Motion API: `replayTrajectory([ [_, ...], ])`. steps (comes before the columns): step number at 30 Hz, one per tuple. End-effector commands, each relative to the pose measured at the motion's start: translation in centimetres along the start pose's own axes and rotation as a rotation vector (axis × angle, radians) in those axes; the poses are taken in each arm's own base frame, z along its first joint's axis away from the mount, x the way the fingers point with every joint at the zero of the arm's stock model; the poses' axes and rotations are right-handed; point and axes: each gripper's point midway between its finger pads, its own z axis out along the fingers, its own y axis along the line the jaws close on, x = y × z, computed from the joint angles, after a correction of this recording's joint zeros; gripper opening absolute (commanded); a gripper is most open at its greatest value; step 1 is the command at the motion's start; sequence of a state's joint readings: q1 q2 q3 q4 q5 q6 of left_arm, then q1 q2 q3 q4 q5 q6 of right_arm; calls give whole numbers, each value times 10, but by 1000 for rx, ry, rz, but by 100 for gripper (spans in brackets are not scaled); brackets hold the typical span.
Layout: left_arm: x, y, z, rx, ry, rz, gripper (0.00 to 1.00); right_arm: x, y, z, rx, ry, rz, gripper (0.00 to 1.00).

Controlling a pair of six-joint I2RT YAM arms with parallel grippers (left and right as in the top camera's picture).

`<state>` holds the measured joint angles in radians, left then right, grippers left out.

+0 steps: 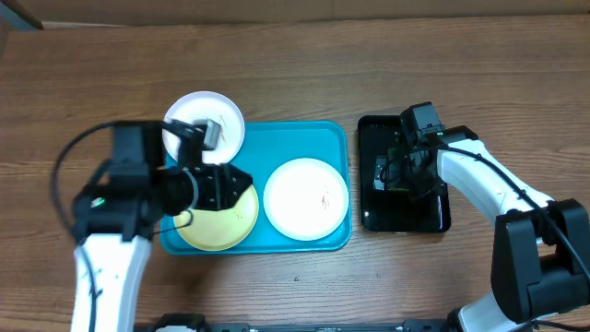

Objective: Clean dirty plates on tray and stack at the side
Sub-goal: 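Reach the left gripper to the front white plate and grip its rim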

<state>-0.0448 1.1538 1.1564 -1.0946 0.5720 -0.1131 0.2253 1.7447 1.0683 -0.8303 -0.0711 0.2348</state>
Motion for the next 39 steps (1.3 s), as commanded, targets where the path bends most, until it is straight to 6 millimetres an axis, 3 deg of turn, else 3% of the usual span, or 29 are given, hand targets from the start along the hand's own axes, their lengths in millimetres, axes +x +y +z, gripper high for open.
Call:
replayTrajectory([
  [1,25,28,32,-120,91,-82,46,0,2,-4,-7,-13,-4,100],
  [8,45,47,82,-236,86,-137,40,1,2,-4,-6,-9,-3,100],
  [11,38,41,102,-232,48,-112,29,1,2,-4,-5,-8,-3,100],
  [15,31,42,121,-283,18,-116,28,0,2,-4,-6,-9,-3,100],
  [22,47,64,153,-406,117,-134,27,-1,2,-4,-7,-13,-4,100],
  [26,45,77,160,-467,125,-137,28,-1,2,-4,-7,-13,-4,100],
  [39,24,82,163,-493,47,-44,27,-1,2,-4,-7,-14,-4,100],
])
